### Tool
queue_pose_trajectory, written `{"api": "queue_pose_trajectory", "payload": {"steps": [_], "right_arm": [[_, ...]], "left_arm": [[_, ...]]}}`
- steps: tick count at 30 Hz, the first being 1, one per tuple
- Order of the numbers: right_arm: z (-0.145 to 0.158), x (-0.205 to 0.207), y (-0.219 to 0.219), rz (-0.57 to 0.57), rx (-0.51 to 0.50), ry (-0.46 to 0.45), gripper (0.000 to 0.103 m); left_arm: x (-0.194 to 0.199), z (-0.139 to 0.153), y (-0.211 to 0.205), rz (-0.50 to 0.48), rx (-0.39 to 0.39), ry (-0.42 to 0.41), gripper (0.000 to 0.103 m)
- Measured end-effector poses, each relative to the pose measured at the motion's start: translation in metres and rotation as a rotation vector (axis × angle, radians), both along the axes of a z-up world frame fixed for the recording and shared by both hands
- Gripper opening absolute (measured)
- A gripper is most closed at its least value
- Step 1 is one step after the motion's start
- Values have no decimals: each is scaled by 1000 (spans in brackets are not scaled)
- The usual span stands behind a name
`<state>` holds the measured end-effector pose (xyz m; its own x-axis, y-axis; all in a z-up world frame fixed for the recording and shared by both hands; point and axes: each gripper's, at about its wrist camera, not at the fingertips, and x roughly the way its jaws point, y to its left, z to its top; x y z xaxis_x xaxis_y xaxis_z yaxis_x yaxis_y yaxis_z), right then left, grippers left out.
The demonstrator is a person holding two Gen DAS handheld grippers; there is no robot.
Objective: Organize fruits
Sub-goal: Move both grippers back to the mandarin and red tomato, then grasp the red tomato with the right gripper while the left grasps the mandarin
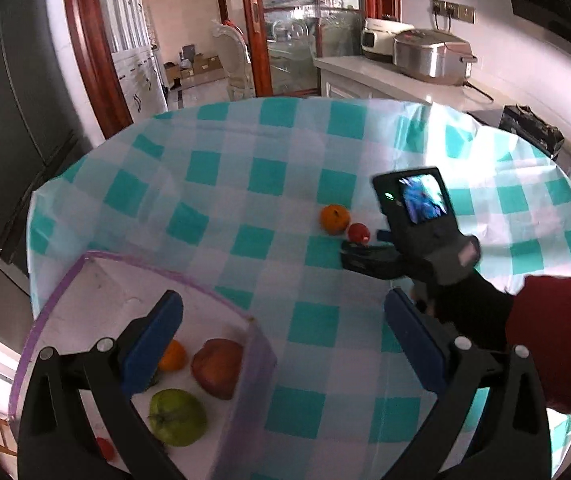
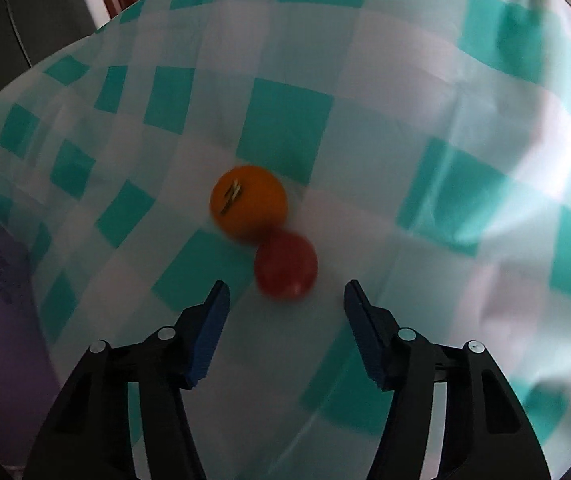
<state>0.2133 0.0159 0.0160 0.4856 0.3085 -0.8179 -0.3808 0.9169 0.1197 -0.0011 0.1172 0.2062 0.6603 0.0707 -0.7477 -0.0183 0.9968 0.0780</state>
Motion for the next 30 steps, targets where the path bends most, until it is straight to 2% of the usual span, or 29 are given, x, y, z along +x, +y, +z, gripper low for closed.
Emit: {"api": "queue_pose_trajectory", "payload": {"steps": [1, 2, 3, 6, 11, 15, 18, 22, 26, 30], "right_arm": [[0, 4, 4, 17, -10, -13, 56], [-1, 6, 7, 34, -19, -24, 52], [-1, 7, 10, 53, -36, -42, 43], [-2, 5, 8, 74, -49, -67, 32], [-4, -13, -26, 54, -35, -80, 31], [-4, -27, -68, -20, -5, -65, 31], [-6, -43, -94, -49, -8, -71, 31], [-6, -62, -106, -62, 2, -73, 31], [-8, -62, -107, -67, 9, -73, 31], [-10, -59, -107, -68, 31, -66, 31]], "left_arm": [[3, -2, -2, 0, -1, 4, 101], [8, -4, -4, 0, -3, 10, 101], [12, -5, -6, 2, -5, 14, 101], [30, -9, -11, 18, -23, 17, 101], [72, -14, -22, 37, -103, 6, 101], [111, -26, -34, 67, -149, 4, 101], [150, -54, -44, 106, -158, 40, 101], [190, -102, -51, 151, -93, 99, 101], [219, -143, -49, 147, -91, 141, 88], [235, -166, -42, 143, -96, 163, 76]]}}
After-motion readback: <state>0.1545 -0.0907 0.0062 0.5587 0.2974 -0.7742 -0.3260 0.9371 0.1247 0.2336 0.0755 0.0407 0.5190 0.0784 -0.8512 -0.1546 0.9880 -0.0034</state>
